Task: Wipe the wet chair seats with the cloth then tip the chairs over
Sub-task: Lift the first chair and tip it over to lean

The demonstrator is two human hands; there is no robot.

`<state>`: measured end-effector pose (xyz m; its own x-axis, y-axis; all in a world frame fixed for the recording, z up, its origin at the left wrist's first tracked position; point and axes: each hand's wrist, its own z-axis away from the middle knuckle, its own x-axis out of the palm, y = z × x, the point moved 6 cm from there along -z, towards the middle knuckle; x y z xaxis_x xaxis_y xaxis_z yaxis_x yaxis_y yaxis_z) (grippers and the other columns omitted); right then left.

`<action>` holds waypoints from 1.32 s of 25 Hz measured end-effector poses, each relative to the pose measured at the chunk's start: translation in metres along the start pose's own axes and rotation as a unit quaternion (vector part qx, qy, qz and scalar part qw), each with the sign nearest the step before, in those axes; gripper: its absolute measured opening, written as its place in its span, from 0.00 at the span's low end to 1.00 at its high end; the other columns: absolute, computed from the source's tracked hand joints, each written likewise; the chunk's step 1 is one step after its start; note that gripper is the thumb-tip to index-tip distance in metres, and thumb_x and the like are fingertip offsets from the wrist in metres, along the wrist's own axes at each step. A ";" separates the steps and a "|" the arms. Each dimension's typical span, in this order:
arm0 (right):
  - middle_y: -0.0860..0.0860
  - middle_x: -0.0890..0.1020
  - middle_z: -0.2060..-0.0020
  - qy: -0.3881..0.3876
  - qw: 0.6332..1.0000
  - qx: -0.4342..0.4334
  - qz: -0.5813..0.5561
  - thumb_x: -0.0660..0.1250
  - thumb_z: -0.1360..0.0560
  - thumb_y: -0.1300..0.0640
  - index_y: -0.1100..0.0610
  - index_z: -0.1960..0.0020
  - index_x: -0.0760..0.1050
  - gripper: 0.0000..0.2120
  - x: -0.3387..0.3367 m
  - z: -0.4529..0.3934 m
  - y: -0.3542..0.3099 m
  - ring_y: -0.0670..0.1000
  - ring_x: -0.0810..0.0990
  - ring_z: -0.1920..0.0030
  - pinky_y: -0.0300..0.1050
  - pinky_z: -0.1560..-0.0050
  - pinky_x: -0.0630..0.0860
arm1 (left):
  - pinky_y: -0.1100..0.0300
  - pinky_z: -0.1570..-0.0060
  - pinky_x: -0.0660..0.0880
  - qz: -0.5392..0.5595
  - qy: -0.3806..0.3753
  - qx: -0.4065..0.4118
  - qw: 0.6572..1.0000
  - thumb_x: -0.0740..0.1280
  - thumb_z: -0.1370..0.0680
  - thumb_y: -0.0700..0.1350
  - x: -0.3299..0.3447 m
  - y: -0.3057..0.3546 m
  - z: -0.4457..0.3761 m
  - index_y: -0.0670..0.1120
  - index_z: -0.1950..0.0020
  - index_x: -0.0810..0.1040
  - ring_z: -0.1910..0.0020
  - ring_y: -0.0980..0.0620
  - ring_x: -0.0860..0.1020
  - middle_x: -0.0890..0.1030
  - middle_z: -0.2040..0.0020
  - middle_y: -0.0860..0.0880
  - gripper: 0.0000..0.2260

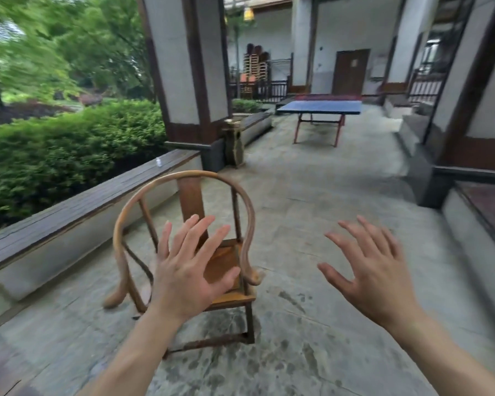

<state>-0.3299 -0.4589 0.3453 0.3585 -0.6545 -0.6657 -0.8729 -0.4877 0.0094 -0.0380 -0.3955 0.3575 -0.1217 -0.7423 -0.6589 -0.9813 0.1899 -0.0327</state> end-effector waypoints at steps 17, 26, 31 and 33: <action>0.53 0.63 0.22 -0.130 0.983 0.102 0.079 0.52 0.23 0.30 0.44 0.22 0.62 0.33 0.190 -0.066 0.108 0.60 0.55 0.20 0.69 0.25 0.53 | 0.34 0.24 0.50 -0.010 -0.109 0.008 0.994 0.58 0.25 0.72 0.274 -0.017 -0.106 0.54 0.19 0.58 0.19 0.41 0.51 0.54 0.18 0.45 0.39; 0.52 0.60 0.20 -0.154 0.977 0.117 0.088 0.48 0.22 0.29 0.43 0.21 0.57 0.33 0.293 -0.129 0.171 0.60 0.53 0.20 0.68 0.24 0.52 | 0.34 0.24 0.50 0.043 -0.137 0.014 0.990 0.58 0.25 0.72 0.403 -0.038 -0.186 0.54 0.19 0.57 0.19 0.42 0.51 0.54 0.18 0.46 0.39; 0.53 0.62 0.22 -0.152 0.978 0.122 0.078 0.51 0.23 0.29 0.43 0.22 0.60 0.34 0.352 -0.159 0.236 0.60 0.54 0.20 0.69 0.25 0.54 | 0.33 0.25 0.51 0.043 -0.128 0.031 0.990 0.60 0.26 0.71 0.476 -0.023 -0.239 0.54 0.20 0.60 0.19 0.41 0.53 0.55 0.18 0.45 0.39; 0.52 0.62 0.21 -0.151 0.979 0.117 0.072 0.51 0.23 0.29 0.43 0.22 0.59 0.34 0.375 -0.176 0.266 0.59 0.54 0.20 0.68 0.25 0.53 | 0.32 0.25 0.52 0.025 -0.130 0.025 0.991 0.60 0.26 0.71 0.507 -0.016 -0.262 0.53 0.20 0.60 0.19 0.41 0.52 0.55 0.18 0.45 0.39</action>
<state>-0.3691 -0.9362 0.2295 0.1424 -0.4882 -0.8610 -0.9719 -0.2335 -0.0284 -0.1229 -0.9435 0.2205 -0.1218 -0.5416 -0.8317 -0.9653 0.2598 -0.0278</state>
